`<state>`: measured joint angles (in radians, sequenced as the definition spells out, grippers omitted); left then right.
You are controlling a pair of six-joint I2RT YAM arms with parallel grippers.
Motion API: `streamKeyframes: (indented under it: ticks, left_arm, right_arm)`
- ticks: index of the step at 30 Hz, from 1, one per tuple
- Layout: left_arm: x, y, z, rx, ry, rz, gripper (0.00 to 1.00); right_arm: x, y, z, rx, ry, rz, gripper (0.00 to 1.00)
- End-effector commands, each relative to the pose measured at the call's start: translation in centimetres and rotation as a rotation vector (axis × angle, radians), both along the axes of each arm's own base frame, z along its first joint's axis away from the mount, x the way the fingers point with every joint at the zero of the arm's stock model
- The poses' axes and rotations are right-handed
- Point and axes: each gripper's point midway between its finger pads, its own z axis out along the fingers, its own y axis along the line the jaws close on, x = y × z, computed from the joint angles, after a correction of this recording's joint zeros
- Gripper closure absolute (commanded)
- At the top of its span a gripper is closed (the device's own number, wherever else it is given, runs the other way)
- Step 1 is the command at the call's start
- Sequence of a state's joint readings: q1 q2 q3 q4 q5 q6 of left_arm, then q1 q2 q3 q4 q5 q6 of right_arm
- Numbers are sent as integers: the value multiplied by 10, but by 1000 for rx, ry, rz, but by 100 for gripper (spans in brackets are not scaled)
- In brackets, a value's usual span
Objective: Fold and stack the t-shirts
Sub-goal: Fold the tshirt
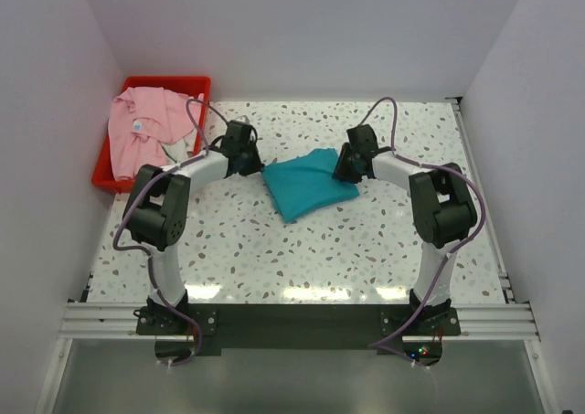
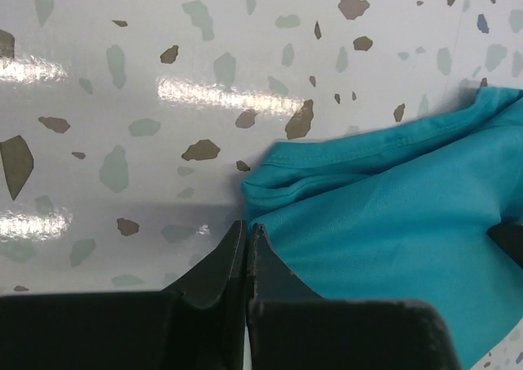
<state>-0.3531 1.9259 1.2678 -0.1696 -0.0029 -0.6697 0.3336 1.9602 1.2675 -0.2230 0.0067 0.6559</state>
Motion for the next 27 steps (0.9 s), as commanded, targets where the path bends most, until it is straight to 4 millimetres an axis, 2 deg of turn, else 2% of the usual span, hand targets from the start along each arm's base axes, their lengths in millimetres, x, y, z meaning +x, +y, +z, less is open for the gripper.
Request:
streamKeyframes:
  ticks: [1, 3, 4, 8, 9, 10, 13, 15, 18, 19, 20, 21, 22, 24, 25, 27]
  left_arm:
    - [13, 7, -4, -13, -27, 28, 100]
    - [15, 7, -5, -10, -33, 24, 100]
    - [14, 2, -3, -28, -32, 1, 96]
    - [22, 2, 23, -17, -88, -25, 72]
    - [27, 1, 39, -13, -118, -27, 67]
    - [30, 6, 44, 10, -126, -12, 60]
    - [37, 14, 75, 59, -168, 11, 56]
    - [35, 9, 95, 83, -198, 4, 56]
    - [27, -14, 110, 110, -223, -33, 61]
    - [19, -35, 112, 96, -228, -77, 66]
    - [14, -45, 110, 86, -222, -97, 69]
    - [9, -57, 106, 77, -217, -121, 72]
    - [-2, -79, 105, 59, -220, -171, 76]
    - [-14, -99, 91, 40, -193, -215, 81]
    - [-28, -118, 86, 14, -179, -268, 84]
    - [-41, -136, 69, -19, -168, -311, 87]
  right_arm:
    - [6, 1, 18, 15, -60, 10, 64]
    - [10, 2, 33, 13, -92, 28, 62]
    - [11, 1, 39, 12, -104, 30, 59]
    - [17, 7, 71, 24, -158, 82, 53]
    - [21, 10, 84, 34, -184, 92, 52]
    - [22, 11, 89, 38, -191, 102, 52]
    - [27, 26, 104, 88, -220, 164, 52]
    - [31, 37, 108, 128, -220, 208, 53]
    - [36, 55, 111, 193, -226, 268, 55]
    - [37, 60, 103, 212, -209, 278, 56]
    - [38, 65, 102, 238, -208, 294, 57]
    - [40, 69, 102, 259, -208, 302, 58]
    - [40, 76, 95, 292, -196, 319, 59]
    - [43, 83, 89, 319, -187, 329, 59]
    - [44, 87, 86, 341, -184, 342, 60]
    - [47, 90, 66, 356, -141, 330, 61]
